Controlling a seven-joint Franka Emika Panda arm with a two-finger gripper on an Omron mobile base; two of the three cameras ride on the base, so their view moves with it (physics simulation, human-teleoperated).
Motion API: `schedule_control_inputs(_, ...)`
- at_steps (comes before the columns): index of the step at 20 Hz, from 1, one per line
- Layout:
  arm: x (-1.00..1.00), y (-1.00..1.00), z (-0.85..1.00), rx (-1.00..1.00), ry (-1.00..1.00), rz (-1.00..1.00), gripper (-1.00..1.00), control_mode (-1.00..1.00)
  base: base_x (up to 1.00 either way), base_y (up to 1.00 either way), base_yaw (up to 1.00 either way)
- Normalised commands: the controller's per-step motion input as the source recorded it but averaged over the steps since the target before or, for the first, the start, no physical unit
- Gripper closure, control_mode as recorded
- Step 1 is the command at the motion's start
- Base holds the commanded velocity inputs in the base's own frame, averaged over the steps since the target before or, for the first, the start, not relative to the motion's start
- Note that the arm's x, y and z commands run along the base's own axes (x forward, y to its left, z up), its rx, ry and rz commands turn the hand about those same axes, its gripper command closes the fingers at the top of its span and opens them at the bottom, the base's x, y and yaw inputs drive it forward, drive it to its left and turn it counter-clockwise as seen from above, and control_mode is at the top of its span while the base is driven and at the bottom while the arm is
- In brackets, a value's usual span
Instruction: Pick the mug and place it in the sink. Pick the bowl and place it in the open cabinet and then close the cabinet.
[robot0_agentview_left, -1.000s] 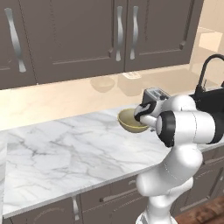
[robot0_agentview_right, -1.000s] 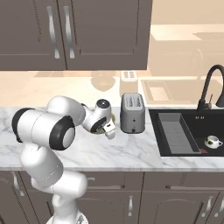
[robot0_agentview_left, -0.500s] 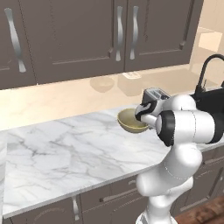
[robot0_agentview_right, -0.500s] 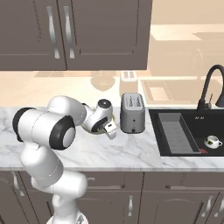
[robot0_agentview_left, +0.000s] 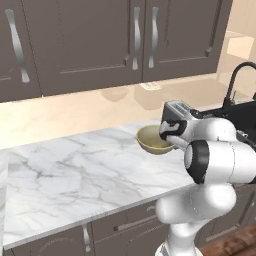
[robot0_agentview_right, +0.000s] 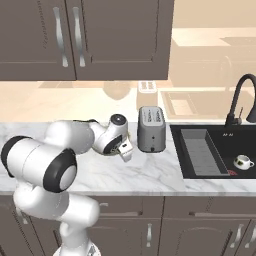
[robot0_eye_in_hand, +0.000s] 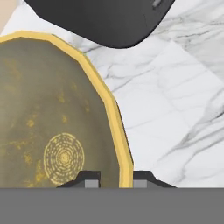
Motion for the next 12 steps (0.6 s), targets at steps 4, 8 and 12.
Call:
schedule_control_inputs(4, -0.46, 0.0, 0.57, 0.03, 0.0, -0.14, 1.0, -1.0, 0.0, 0.0, 0.0)
schedule_control_inputs(8, -0.4, -0.02, 0.54, 0.05, 0.0, -0.13, 1.0, -1.0, 0.0, 0.0, 0.0)
schedule_control_inputs(12, -0.38, -0.01, 0.57, 0.05, 0.0, -0.14, 1.0, -1.0, 0.0, 0.0, 0.0)
